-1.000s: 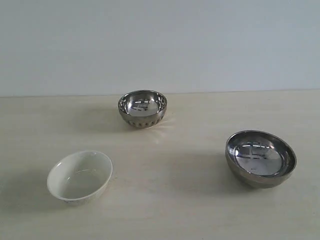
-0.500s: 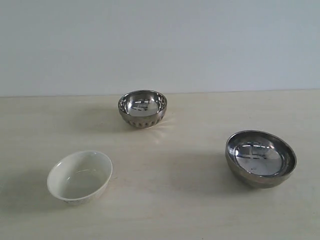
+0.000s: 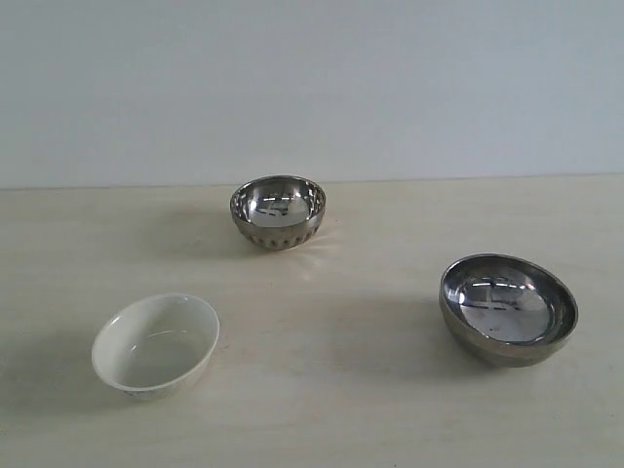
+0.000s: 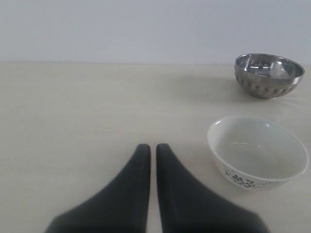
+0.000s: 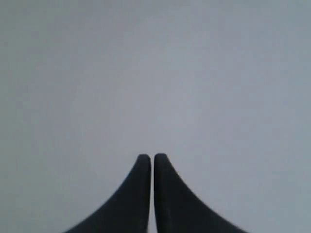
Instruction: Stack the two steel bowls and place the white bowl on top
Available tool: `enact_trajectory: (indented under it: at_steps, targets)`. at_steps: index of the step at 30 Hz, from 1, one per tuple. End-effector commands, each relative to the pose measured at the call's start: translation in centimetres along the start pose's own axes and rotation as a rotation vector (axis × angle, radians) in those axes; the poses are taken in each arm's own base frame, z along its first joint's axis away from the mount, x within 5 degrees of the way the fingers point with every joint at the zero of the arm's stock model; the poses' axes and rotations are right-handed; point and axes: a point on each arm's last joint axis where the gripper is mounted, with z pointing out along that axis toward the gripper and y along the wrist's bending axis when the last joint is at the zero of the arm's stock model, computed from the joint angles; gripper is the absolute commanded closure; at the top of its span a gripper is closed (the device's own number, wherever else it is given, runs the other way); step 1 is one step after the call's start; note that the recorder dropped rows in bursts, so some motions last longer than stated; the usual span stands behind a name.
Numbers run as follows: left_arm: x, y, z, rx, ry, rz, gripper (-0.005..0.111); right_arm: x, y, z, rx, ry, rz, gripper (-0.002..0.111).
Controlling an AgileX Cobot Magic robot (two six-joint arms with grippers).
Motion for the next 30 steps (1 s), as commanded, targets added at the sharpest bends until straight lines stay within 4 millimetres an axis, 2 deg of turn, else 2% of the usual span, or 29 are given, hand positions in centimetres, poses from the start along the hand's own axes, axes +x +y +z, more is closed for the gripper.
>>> enact_trajectory:
  at_steps: [1,5,7,9,12,17,21,23,26,28,30]
  targets:
    - [0.0,0.0,0.0,0.005,-0.007,-0.004,0.103,-1.5,0.1,-0.1,-0.007,-0.164,0.006,0.108]
    - [0.0,0.0,0.0,0.005,-0.007,-0.004,0.103,-2.6,-0.1,-0.4,0.004,-0.286,0.037,0.108]
    - [0.0,0.0,0.0,0.005,-0.007,-0.004,0.103,-2.8,-0.4,-0.5,0.019,-0.315,0.169,0.108]
    - [0.0,0.0,0.0,0.005,-0.007,-0.004,0.103,-2.5,-0.5,-0.4,0.029,-0.285,0.223,0.108]
    - [0.0,0.0,0.0,0.005,-0.007,-0.004,0.103,-2.9,-0.9,0.8,0.053,-0.112,0.266,0.108]
    - [0.0,0.0,0.0,0.005,-0.007,-0.004,0.103,-4.7,-1.7,2.9,0.112,0.211,0.332,0.108]
    - [0.0,0.0,0.0,0.005,-0.007,-0.004,0.103,-6.2,-2.2,5.3,0.132,0.381,0.293,0.108]
    - [0.0,0.0,0.0,0.005,-0.007,-0.004,0.103,-6.0,-2.4,6.8,0.131,0.489,0.247,0.107]
    - [0.0,0.0,0.0,0.005,-0.007,-0.004,0.103,-4.9,-2.6,9.3,0.131,0.643,0.246,0.094]
    - [0.0,0.0,0.0,0.005,-0.007,-0.004,0.103,-3.4,-2.5,11.1,0.138,0.753,0.306,0.073]
    - [0.0,0.0,0.0,0.005,-0.007,-0.004,0.103,-1.7,-2.4,12.5,0.145,0.861,0.340,0.048]
